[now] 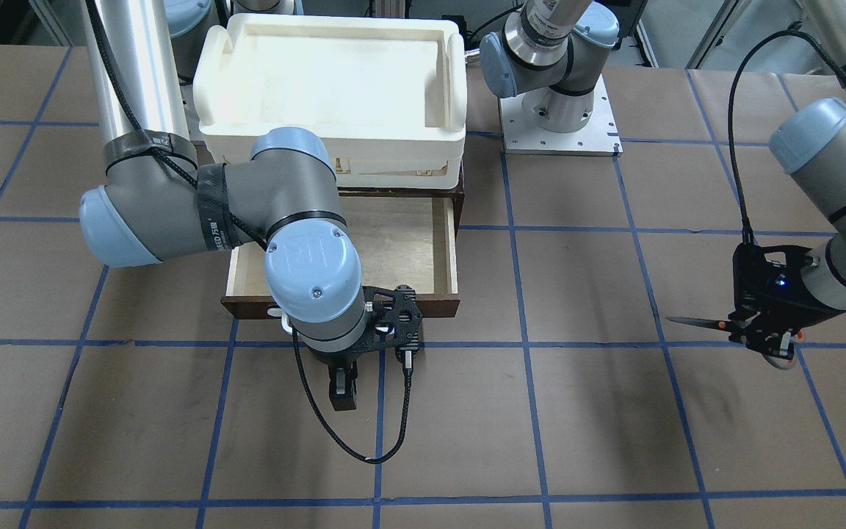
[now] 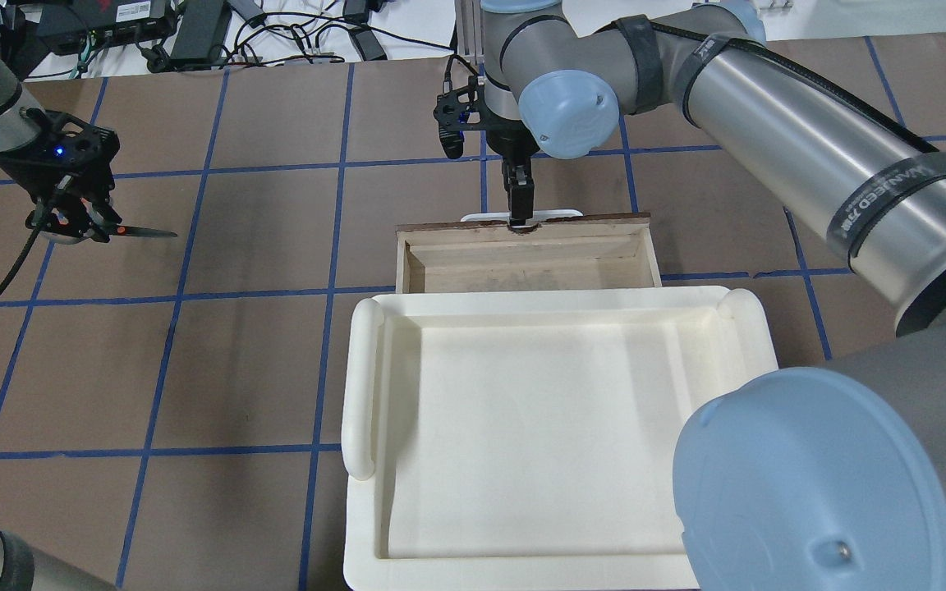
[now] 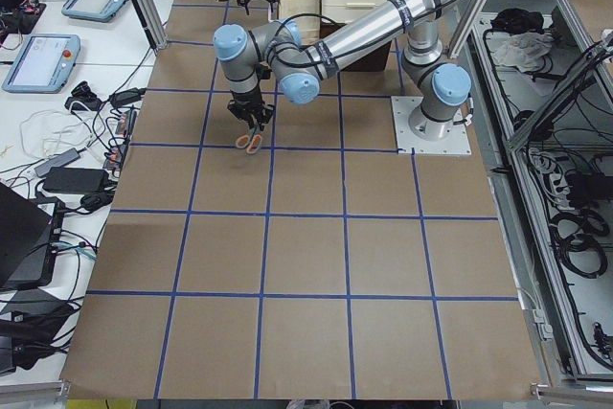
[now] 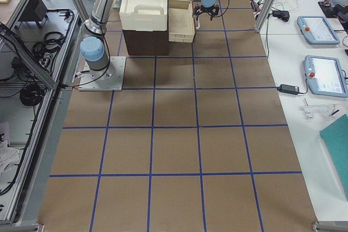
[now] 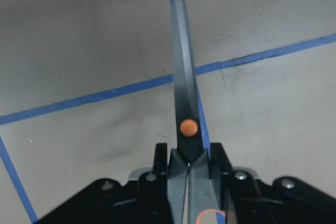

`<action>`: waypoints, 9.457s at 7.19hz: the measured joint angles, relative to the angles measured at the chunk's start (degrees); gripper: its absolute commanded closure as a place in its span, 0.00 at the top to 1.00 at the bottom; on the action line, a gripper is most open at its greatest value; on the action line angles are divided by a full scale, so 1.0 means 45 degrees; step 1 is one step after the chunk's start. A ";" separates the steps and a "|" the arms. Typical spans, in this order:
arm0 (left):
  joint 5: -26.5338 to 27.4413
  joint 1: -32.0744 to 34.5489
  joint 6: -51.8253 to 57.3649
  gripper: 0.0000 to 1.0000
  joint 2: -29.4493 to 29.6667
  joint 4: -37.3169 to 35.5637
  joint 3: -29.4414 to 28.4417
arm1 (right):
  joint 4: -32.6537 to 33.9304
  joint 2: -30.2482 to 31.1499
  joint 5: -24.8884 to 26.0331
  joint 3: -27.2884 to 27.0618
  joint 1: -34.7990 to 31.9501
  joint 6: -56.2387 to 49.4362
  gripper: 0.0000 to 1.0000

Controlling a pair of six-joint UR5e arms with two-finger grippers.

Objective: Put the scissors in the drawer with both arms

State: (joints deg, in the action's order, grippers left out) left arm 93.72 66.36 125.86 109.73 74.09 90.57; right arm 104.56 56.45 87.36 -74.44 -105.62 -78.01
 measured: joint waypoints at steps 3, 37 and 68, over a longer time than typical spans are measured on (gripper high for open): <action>-0.0007 0.0016 0.0000 0.00 0.0022 0.0000 0.0003 | 0.0164 -0.0079 -0.0012 0.0158 0.0049 -0.0007 1.00; -0.0771 1.0736 -0.9373 0.00 -0.0946 0.0039 -0.0140 | -0.4450 0.7874 0.0668 -0.2021 0.3855 1.5633 1.00; -0.0652 0.4519 -2.7758 1.00 -0.4272 0.2193 0.0131 | -0.4417 0.7817 0.0591 -0.2180 0.3431 1.5647 1.00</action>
State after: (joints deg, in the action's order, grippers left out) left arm 90.79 86.69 0.95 90.51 83.96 91.16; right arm 84.68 91.63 90.02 -84.25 -90.18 -7.60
